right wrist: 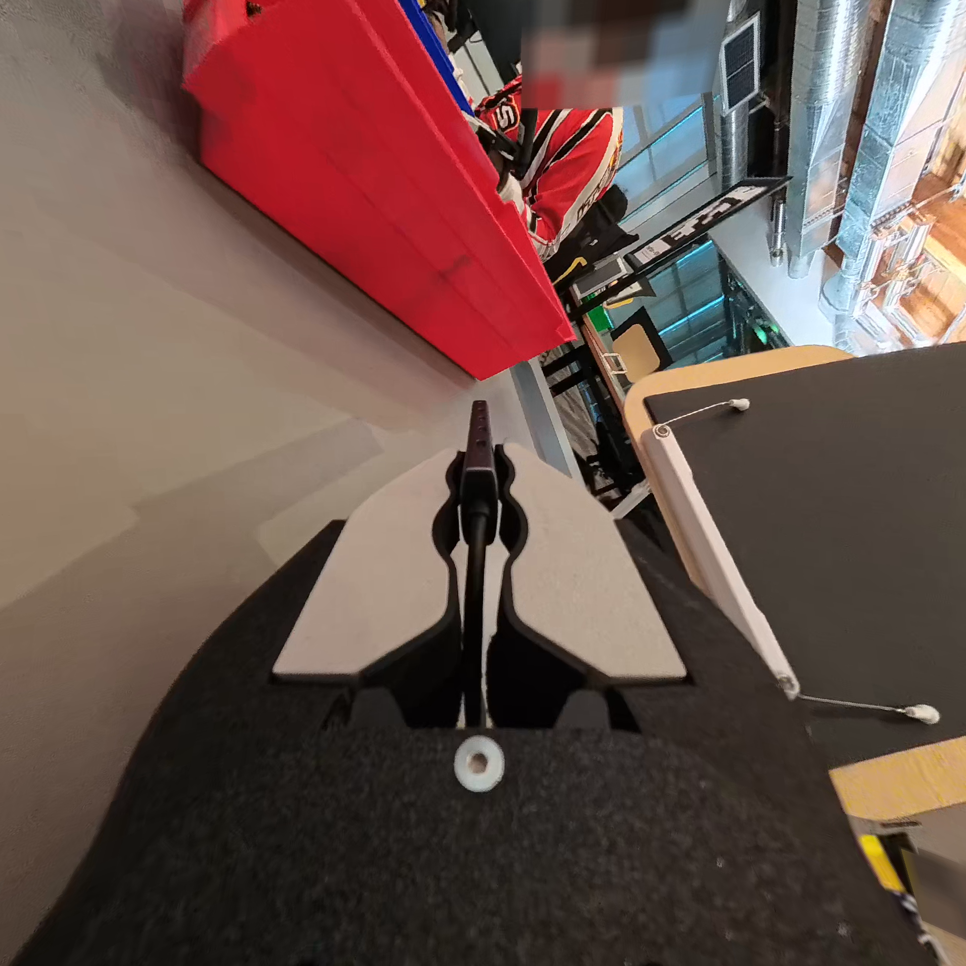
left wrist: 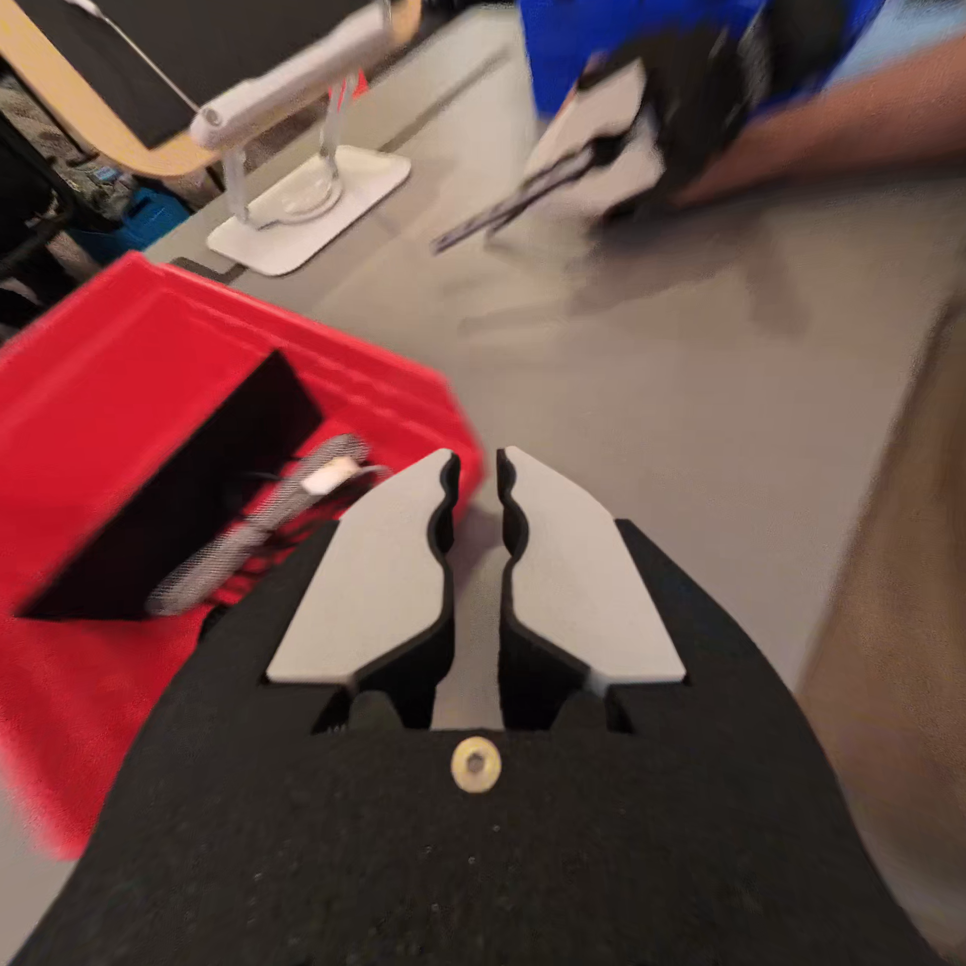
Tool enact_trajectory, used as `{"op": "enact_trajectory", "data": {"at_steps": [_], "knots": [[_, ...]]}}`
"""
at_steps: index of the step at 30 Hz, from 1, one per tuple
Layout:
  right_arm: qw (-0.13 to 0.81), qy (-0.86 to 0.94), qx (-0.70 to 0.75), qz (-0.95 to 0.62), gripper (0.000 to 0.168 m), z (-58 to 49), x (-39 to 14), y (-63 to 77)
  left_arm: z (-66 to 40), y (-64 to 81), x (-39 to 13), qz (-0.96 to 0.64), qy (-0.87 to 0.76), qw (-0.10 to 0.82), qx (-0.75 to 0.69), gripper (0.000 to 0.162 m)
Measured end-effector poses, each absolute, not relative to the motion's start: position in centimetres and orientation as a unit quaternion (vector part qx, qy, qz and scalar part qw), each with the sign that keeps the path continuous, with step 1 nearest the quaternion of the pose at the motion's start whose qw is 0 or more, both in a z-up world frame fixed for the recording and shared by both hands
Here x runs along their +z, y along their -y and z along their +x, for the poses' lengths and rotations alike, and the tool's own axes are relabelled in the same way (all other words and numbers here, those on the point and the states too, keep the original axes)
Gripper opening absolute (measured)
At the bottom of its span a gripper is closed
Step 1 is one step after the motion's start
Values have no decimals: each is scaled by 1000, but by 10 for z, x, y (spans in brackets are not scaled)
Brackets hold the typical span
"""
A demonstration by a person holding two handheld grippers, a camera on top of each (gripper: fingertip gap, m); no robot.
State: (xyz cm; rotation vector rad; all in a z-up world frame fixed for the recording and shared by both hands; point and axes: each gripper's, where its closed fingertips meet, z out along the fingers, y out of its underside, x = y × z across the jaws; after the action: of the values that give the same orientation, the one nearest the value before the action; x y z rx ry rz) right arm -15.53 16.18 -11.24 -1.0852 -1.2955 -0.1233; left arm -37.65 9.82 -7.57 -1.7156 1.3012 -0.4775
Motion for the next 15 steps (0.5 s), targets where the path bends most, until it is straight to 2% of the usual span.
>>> {"op": "enact_trajectory", "data": {"at_steps": [4,7,12,15], "knots": [[669,542,-20,-507,10,-146,-106,-168,-394,-178,-101,-688,-644,312,-117,27],[675,518,7,-525,10,-139,-102,-173,-394,-215,-125,-673,-694,243,-81,28],[674,504,40,-539,10,-136,-101,-175,-396,-229,-166,-624,-763,167,-3,28],[671,508,44,-538,10,-138,-102,-174,-401,-237,-181,-599,-784,156,51,23]]}}
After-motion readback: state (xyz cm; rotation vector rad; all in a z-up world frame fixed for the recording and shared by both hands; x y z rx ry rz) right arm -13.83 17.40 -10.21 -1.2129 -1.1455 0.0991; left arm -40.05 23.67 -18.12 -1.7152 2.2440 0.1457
